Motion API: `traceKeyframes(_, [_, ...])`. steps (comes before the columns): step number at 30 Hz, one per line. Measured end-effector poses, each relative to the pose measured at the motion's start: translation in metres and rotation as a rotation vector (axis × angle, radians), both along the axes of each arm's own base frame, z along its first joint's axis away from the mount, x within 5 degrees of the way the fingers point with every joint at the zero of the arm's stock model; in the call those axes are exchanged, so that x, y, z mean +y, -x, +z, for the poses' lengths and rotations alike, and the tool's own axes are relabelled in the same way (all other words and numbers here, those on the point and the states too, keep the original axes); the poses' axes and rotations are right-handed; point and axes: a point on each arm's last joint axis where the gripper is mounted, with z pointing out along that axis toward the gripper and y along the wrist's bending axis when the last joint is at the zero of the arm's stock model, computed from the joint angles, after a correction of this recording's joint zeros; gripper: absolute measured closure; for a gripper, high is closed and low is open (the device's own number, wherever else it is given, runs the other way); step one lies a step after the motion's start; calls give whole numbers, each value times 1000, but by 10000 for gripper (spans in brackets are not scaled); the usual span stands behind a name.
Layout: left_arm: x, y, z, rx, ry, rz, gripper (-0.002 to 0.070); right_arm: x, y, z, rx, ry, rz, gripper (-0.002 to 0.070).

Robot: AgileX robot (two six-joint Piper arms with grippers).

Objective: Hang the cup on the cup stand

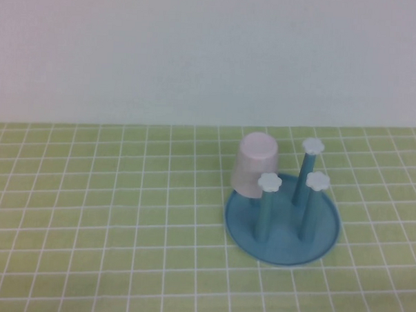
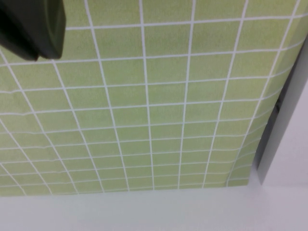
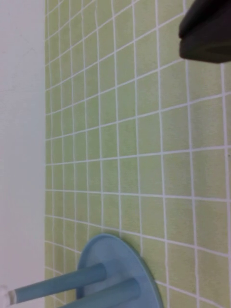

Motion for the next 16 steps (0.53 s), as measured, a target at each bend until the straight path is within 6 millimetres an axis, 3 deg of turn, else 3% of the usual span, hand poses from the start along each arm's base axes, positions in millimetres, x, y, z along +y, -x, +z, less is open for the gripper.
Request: traceKeyframes(16, [0, 0, 0, 0, -2, 0, 675, 3, 0, 0, 10, -34, 27, 678])
